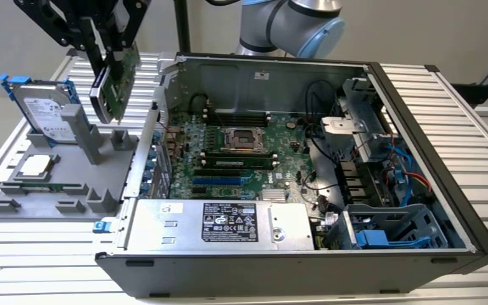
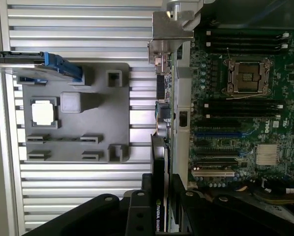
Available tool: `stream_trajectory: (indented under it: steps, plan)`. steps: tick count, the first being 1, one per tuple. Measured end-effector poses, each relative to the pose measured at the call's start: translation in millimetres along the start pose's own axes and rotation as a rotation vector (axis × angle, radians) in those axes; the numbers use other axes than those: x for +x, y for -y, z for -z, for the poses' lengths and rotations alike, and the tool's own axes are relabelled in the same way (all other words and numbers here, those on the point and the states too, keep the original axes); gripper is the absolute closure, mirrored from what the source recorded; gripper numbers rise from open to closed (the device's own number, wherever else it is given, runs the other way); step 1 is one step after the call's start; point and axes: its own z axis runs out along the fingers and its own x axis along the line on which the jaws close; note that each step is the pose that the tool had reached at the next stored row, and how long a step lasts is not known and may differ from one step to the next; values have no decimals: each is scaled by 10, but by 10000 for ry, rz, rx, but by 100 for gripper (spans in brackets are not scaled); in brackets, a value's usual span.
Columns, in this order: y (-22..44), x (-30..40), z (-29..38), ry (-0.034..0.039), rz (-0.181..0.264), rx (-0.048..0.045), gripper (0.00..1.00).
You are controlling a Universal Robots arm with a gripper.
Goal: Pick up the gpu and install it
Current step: 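Pick up the gpu and move the gpu toward the slot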
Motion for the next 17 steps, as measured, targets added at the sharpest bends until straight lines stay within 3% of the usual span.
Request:
stream_trajectory:
  steps: [17]
  plan:
    - [-1, -118, -3, 0, 0, 1, 100]
